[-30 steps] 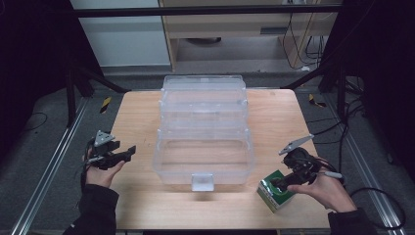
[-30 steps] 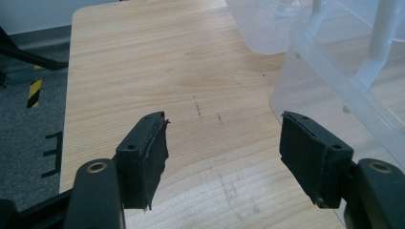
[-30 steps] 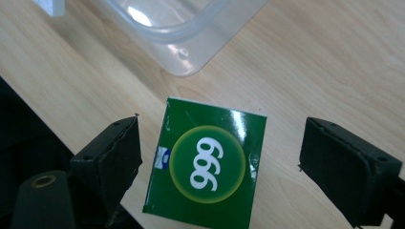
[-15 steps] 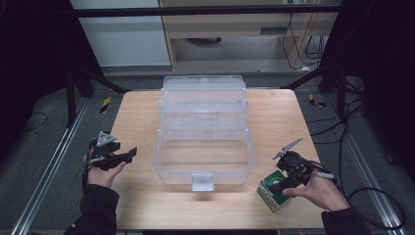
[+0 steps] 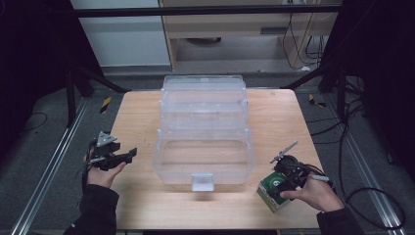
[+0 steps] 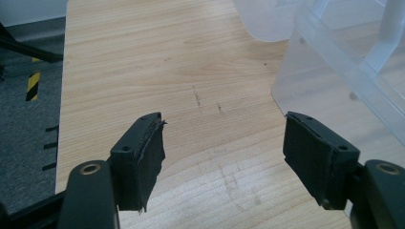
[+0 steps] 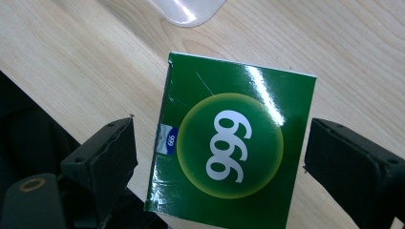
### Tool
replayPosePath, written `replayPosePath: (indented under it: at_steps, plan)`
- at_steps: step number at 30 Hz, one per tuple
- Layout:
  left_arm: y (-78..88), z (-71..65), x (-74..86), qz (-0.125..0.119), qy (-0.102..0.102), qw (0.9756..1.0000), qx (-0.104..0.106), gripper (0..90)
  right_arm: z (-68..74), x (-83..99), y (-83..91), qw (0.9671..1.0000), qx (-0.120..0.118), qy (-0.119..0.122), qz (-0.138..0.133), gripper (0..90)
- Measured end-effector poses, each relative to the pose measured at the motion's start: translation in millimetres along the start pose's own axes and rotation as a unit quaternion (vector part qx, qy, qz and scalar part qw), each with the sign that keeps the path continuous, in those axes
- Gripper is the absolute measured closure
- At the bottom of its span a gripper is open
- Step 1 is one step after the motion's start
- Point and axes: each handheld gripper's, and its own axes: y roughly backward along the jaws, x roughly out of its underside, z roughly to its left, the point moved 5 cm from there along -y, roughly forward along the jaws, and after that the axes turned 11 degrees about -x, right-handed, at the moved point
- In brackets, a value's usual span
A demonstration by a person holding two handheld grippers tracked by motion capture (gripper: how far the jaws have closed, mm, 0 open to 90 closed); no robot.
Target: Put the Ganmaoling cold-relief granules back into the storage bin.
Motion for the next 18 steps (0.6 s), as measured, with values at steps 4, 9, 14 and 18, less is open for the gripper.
replayPosePath:
  at_steps: [4, 9, 14, 18]
  plan:
    - [-0.7, -0.6, 0.5, 0.003, -0.004, 1.0000, -0.001, 29.6, -0.5, -0.8, -4.2, 1.0000, 0.000, -0.004, 0.004, 9.8]
    - [-1.5, -1.2, 1.0, 0.005, -0.002, 1.0000, 0.001, 29.7, -3.1, -0.5, -6.7, 0.9998, 0.004, -0.013, 0.011, 10.1]
    - [-1.8, -1.8, 1.4, 0.007, -0.004, 1.0000, 0.002, 29.7, -5.5, 1.4, -10.5, 0.9996, 0.004, -0.020, 0.019, 9.9]
    - [-2.6, -2.3, 2.0, 0.009, -0.003, 1.0000, 0.003, 29.7, -7.3, 2.0, -15.1, 0.9994, 0.001, -0.024, 0.024, 9.9]
